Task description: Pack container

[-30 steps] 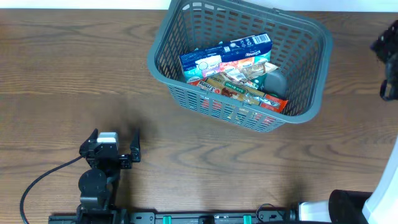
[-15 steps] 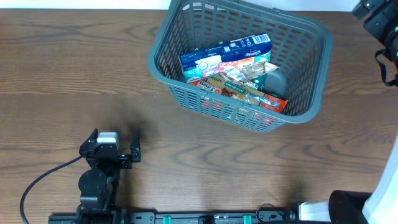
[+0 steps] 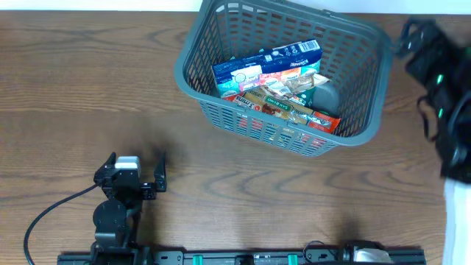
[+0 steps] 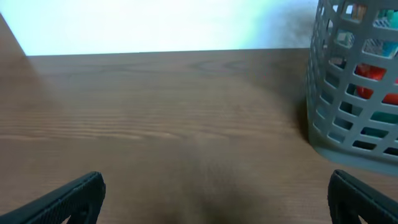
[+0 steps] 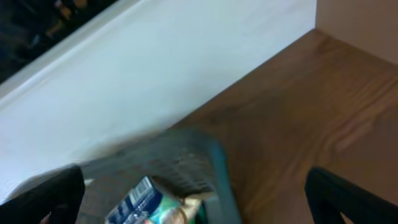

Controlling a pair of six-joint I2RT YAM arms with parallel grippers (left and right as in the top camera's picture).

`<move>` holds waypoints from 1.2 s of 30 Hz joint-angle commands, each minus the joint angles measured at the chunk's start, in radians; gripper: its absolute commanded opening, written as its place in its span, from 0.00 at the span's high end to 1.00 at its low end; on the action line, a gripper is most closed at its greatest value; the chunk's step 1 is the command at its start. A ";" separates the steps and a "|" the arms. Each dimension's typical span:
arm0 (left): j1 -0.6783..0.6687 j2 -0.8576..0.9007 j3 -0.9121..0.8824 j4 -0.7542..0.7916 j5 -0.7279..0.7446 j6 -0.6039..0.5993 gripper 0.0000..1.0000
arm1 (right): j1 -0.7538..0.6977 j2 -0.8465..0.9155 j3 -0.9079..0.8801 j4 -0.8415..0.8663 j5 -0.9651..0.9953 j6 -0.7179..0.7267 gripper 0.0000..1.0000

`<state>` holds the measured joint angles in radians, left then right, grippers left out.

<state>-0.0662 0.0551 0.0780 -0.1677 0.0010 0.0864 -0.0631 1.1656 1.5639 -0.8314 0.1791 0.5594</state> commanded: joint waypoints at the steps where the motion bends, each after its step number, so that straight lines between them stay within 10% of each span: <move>1: 0.002 0.001 -0.027 -0.008 0.004 0.014 0.02 | 0.006 -0.106 -0.154 0.042 -0.003 -0.011 0.01; 15: 0.002 0.001 -0.027 -0.008 0.004 0.014 0.02 | 0.006 -0.388 -0.601 0.136 -0.105 -0.401 0.01; 36: 0.002 0.001 -0.027 -0.008 0.004 0.014 0.01 | 0.058 -0.795 -1.063 0.272 -0.148 -0.464 0.01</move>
<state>-0.0662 0.0563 0.0780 -0.1677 0.0006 0.0868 -0.0322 0.3725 0.6071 -0.4915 0.0666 0.1757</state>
